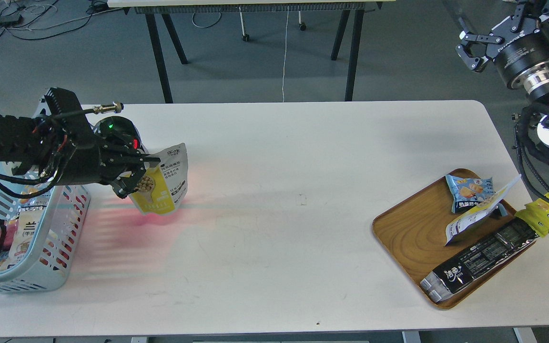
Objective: Scan snack and place in basket
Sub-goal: 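Hold the yellow bag in front of the barcode scanner with the left gripper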
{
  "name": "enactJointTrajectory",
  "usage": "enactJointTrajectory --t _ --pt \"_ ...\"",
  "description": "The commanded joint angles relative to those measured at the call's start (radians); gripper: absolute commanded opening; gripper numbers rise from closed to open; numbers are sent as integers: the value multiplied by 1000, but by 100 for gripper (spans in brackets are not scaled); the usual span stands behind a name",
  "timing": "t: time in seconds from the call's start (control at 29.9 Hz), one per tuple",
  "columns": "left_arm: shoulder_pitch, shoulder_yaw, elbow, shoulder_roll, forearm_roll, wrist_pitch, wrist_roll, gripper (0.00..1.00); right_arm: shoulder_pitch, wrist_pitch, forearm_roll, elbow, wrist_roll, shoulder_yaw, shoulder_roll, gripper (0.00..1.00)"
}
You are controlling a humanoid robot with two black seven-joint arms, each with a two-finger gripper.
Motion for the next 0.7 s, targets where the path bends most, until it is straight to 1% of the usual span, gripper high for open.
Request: enactJointTrajectory --t 0.0,0.1,0.67 --pt "-4 -2 0 24 0 1 -15 0 -2 -2 0 17 2 1 -9 99" --pt "-4 0 1 33 0 3 -23 0 -2 -2 0 20 2 1 -9 99" --pt "-3 0 1 36 0 8 -22 0 0 -3 0 31 2 2 -9 99"
